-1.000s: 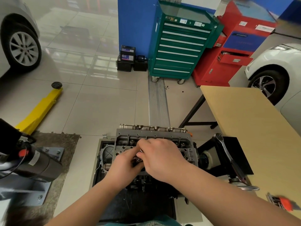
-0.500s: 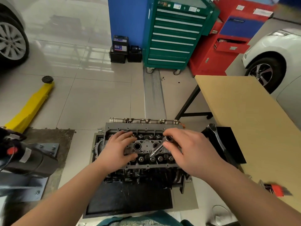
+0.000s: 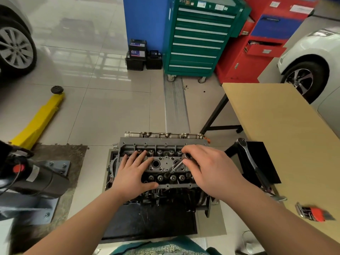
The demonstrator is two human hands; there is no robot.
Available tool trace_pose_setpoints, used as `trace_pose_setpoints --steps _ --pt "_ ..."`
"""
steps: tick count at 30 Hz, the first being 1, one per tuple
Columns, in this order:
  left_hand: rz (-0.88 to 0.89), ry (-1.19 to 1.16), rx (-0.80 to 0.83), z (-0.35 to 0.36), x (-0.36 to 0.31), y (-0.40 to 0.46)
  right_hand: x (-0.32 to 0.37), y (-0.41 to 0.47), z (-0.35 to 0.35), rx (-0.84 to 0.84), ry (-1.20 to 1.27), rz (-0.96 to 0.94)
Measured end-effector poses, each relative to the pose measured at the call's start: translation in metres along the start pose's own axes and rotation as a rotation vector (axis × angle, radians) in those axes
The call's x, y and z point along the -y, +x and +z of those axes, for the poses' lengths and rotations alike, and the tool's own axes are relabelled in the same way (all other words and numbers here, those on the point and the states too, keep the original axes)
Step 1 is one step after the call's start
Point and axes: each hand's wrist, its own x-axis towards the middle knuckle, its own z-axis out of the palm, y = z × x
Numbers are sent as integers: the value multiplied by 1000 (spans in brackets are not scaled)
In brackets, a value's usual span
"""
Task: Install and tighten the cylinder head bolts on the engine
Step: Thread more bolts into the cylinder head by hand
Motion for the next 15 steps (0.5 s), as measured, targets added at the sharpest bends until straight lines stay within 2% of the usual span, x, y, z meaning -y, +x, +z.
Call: trace_pose_setpoints --steps 6,9,11,15 --pt "-15 -110 -28 -7 -10 -3 5 4 -1 25 -28 -27" --pt "140 -436 -169 -16 -32 -10 11 9 -2 73 -53 -34" --pt "230 -646 -147 -20 -57 -15 15 12 -2 100 -65 -33" --pt "144 -900 -307 -24 -83 -15 22 14 -3 140 -63 -18"
